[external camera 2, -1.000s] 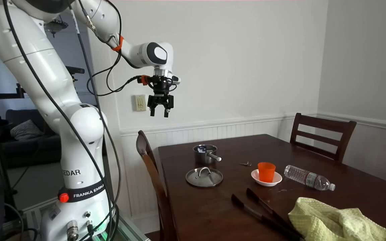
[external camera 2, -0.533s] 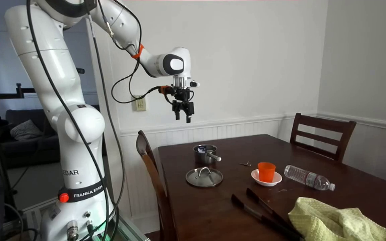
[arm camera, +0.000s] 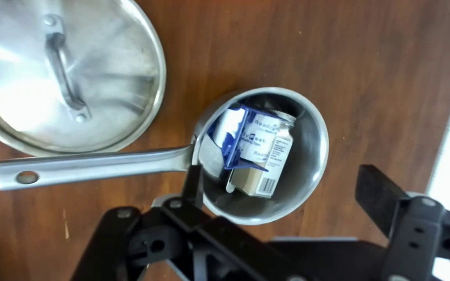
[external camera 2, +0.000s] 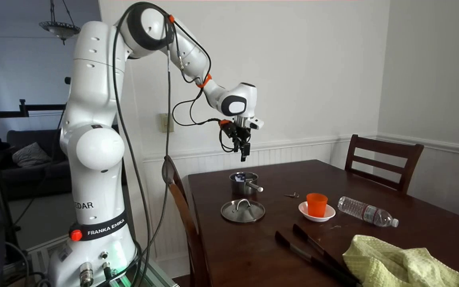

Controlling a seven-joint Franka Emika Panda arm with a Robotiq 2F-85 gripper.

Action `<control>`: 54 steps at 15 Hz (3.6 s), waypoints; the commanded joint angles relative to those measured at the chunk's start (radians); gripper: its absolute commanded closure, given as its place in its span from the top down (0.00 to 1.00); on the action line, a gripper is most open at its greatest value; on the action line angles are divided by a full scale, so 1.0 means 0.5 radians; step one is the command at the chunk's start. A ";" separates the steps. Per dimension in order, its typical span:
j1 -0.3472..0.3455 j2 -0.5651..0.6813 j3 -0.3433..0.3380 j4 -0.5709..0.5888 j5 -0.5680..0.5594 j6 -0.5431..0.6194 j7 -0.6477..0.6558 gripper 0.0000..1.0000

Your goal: Move the silver object from the pot to the table

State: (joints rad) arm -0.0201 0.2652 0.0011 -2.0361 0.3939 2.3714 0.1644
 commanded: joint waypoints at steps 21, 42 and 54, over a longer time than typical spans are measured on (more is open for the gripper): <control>-0.099 0.459 0.095 0.250 0.364 0.011 0.013 0.00; -0.207 -0.914 -0.225 -0.768 0.050 0.068 0.288 0.02; -0.518 -0.216 -0.487 -0.530 -0.148 0.585 0.895 0.02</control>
State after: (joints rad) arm -0.2838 0.0250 -0.2215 -2.3722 0.2732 2.6273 0.5538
